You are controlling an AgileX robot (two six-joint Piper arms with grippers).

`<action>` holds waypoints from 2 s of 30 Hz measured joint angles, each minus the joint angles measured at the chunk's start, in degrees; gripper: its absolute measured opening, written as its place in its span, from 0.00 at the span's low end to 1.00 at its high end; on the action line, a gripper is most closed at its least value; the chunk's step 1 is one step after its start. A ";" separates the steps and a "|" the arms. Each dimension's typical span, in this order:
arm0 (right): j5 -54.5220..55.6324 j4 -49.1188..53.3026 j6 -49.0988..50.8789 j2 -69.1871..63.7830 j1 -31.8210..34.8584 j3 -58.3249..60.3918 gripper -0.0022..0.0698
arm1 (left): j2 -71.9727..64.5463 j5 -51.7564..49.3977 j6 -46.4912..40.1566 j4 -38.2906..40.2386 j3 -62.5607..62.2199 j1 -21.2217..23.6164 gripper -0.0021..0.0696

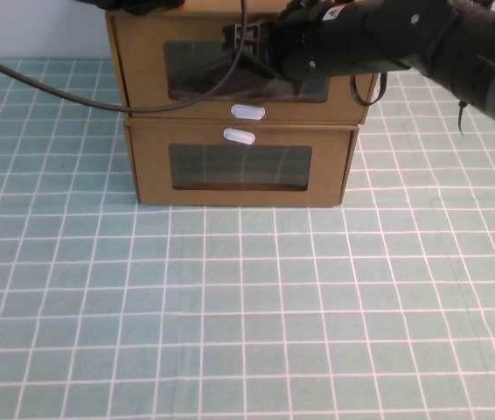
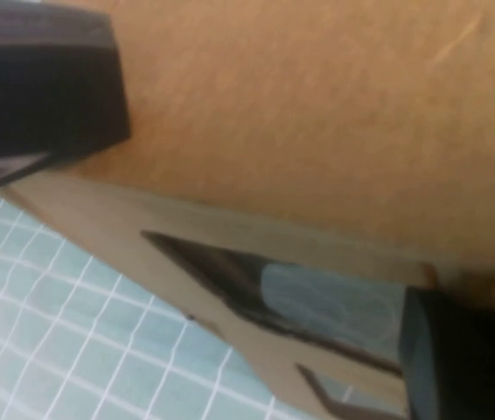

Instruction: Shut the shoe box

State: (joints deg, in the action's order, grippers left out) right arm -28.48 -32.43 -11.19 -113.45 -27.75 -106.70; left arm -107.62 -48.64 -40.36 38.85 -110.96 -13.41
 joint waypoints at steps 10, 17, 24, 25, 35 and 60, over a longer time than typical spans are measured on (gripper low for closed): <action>-13.88 -2.52 -4.43 6.56 0.75 -1.16 0.01 | 4.85 -1.77 0.04 -4.28 0.00 0.00 0.02; -26.58 2.43 -1.34 16.39 0.63 -1.39 0.01 | 11.85 -6.21 1.25 -7.60 0.00 0.72 0.02; -31.97 14.14 4.30 34.48 -4.30 11.12 0.01 | 27.45 0.50 1.65 -7.84 16.52 0.99 0.02; -31.97 15.59 5.36 38.06 -5.22 15.18 0.01 | 31.10 3.25 1.65 -7.84 20.98 0.99 0.02; -28.80 20.83 13.22 78.84 -7.33 49.11 0.01 | 68.80 25.63 1.00 -6.49 65.67 0.99 0.02; 22.58 21.28 15.11 113.16 -7.33 104.38 0.01 | 108.28 35.95 0.60 -4.82 112.47 0.99 0.02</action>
State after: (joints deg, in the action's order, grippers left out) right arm -5.90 -11.15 3.92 -0.29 -35.08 -2.32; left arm 0.66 -12.68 -39.75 34.03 1.51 -12.42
